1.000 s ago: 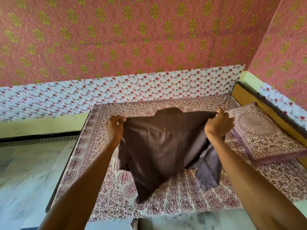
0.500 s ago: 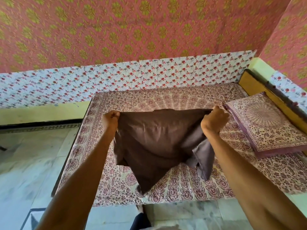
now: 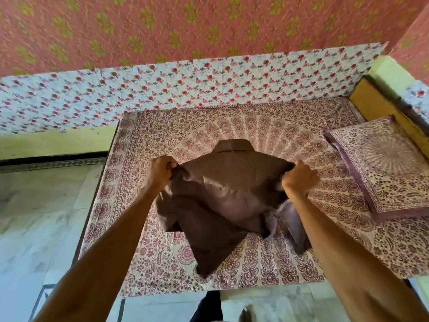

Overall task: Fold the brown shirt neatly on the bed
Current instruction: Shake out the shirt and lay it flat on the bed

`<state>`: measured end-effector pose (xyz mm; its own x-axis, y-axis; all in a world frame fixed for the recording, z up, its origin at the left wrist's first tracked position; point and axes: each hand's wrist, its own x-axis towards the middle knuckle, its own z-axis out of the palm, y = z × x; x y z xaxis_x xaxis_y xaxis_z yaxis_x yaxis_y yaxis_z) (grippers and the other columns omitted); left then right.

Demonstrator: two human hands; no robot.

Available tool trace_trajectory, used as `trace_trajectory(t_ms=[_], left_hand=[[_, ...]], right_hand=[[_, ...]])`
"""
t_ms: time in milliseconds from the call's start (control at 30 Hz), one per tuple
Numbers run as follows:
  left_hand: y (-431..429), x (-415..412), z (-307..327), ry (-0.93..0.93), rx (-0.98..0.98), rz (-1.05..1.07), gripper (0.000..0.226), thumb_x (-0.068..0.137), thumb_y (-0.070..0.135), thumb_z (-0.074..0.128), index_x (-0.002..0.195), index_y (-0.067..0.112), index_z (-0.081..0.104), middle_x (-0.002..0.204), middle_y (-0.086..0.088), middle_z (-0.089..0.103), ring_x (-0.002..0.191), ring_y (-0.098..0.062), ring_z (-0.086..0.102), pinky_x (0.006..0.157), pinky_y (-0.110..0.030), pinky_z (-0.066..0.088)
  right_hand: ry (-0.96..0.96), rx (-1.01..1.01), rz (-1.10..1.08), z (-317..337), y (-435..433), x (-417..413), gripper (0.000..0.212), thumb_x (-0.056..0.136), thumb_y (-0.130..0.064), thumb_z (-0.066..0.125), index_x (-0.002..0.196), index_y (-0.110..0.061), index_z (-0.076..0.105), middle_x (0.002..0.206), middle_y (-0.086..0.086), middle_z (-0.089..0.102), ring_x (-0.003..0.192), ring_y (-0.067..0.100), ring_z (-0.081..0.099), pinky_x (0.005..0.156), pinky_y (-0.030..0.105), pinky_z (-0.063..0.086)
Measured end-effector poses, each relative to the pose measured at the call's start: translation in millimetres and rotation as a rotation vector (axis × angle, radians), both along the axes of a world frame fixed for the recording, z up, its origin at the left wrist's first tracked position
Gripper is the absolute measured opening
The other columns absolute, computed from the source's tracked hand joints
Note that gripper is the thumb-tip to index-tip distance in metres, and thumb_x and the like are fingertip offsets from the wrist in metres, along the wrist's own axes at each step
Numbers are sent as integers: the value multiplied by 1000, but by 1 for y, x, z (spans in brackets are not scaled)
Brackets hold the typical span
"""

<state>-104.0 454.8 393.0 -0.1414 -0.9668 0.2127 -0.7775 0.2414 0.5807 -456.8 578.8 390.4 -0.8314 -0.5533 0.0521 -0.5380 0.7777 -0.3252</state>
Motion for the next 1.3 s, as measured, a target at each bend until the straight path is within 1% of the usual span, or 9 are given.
trace_trajectory(t_ms=[67,167,300,433,500,700,967,1100,1300], left_hand=[[-21,-3,-20,43,60,101,22,84,-9,50,87,3,69,91,-15,67,79,-25,59,64,-28,38],[-45,-19,-43,127,102,206,22,85,-7,47,90,6,65,86,-11,62,76,-22,54,65,-29,38],[-79,-39,-77,-80,507,-81,17,86,-3,50,79,11,56,68,-6,53,62,-21,50,58,-29,33],[-109,-50,-77,-174,638,-216,26,83,35,72,82,10,64,65,0,57,60,-13,54,59,-30,40],[-121,-60,-64,-237,557,-231,32,80,39,74,83,7,69,68,-4,60,66,-19,57,61,-31,42],[-127,-102,46,87,125,190,28,88,44,63,96,20,73,85,-2,73,77,-23,66,63,-25,46],[-110,-132,210,328,-271,292,30,93,41,56,107,19,71,103,-6,72,100,-29,62,76,-28,37],[-103,-125,261,341,-442,321,31,93,45,54,102,22,72,101,-5,72,97,-29,62,72,-29,39],[-73,-116,300,533,-622,382,23,93,36,58,100,21,74,99,-4,74,90,-22,66,70,-22,40]], right_hand=[[-65,174,16,-10,-18,1,16,93,-13,56,106,-5,64,101,15,67,102,32,57,90,39,41],[-4,143,67,-37,-45,10,20,88,2,53,103,-6,65,97,16,69,97,33,59,85,40,42],[27,75,91,-66,-75,17,25,86,2,53,108,-2,62,100,20,69,94,35,63,84,42,44],[-23,11,162,-60,-105,19,30,91,0,49,119,-1,60,106,21,68,98,36,64,91,43,44],[-40,-57,186,-46,-122,16,30,92,0,48,120,-2,59,108,20,68,99,37,64,90,46,45],[34,-386,286,44,-169,1,33,85,6,54,117,1,60,103,20,68,93,39,64,83,48,48],[235,-651,283,195,-179,-36,27,85,-2,53,109,-9,62,101,14,67,93,39,59,80,46,43],[290,-660,264,255,-160,-50,30,90,-4,52,119,-6,59,112,17,64,102,41,54,88,49,40],[340,-820,216,294,-131,-46,26,90,-3,51,114,-6,61,107,15,66,103,41,51,88,49,40]])
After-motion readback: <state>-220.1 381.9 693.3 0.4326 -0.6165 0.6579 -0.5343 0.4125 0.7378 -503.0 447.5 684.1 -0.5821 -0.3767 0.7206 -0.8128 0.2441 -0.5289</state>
